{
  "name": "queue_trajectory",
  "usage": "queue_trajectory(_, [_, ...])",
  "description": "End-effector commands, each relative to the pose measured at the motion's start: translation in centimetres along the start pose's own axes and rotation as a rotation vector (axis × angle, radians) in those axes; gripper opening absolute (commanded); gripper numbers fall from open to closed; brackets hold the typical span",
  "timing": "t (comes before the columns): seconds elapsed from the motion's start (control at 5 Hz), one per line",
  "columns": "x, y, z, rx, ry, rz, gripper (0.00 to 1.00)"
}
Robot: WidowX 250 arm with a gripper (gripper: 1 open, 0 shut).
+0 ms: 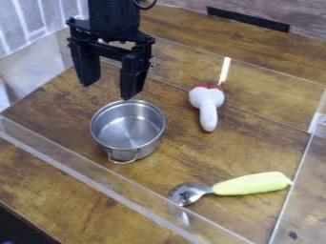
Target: Put the mushroom in the silver pot
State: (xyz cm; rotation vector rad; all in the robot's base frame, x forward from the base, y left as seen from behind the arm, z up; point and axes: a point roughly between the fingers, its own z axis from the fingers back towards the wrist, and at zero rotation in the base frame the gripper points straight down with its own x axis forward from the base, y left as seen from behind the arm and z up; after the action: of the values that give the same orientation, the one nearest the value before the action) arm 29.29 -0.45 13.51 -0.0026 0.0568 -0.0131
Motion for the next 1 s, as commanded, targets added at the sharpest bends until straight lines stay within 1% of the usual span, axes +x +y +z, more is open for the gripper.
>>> queue_trajectory(0.0, [-0.3,-1.2,-0.8,-0.003,0.035,0.009,1.00])
queue_trajectory(0.2, [0.0,-2.4,-1.5,-0.006,0.062,0.022,1.00])
queue_trajectory(0.4, [1.8,-4.4,-1.6,-0.014,0.053,0.122,1.00])
queue_trajectory(0.6, [4.7,-6.1,-1.2,-0.032,0.025,0.229,1.00])
queue_trajectory(0.8, [7.8,-6.6,-1.3,-0.052,-0.015,0.298,1.00])
